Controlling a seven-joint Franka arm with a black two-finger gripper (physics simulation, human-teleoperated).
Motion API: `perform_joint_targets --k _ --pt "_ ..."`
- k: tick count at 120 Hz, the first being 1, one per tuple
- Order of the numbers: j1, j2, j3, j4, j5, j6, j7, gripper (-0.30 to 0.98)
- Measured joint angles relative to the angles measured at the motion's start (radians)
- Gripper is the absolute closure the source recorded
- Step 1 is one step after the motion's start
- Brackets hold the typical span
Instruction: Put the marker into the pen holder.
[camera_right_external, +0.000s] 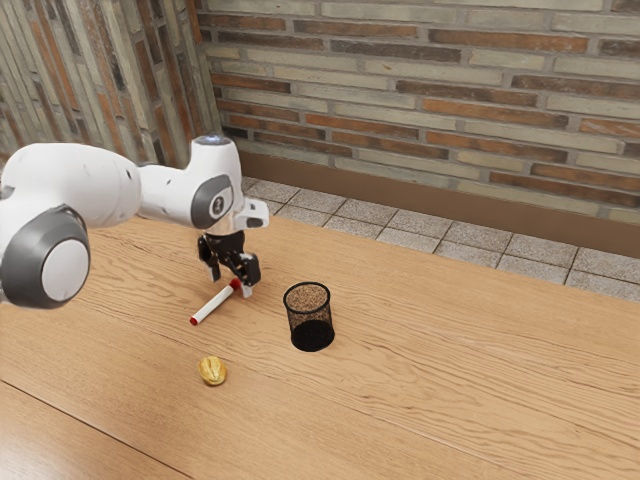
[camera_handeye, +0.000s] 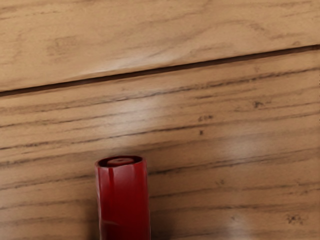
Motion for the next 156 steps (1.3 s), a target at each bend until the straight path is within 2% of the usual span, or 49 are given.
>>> perform_joint_targets --k 20,47,64,156 --pt "0.0 0.011 -0.005 0.005 0.003 0.051 0.038 0.02" --pt "0.0 0.002 -0.005 0.003 -0.002 0.075 0.071 0.38" --pt "0.0 0.002 -0.004 0.001 -0.008 0.079 0.086 0.51" --pt "0.001 0.02 -0.004 0.001 -0.001 0.084 0.103 0.76"
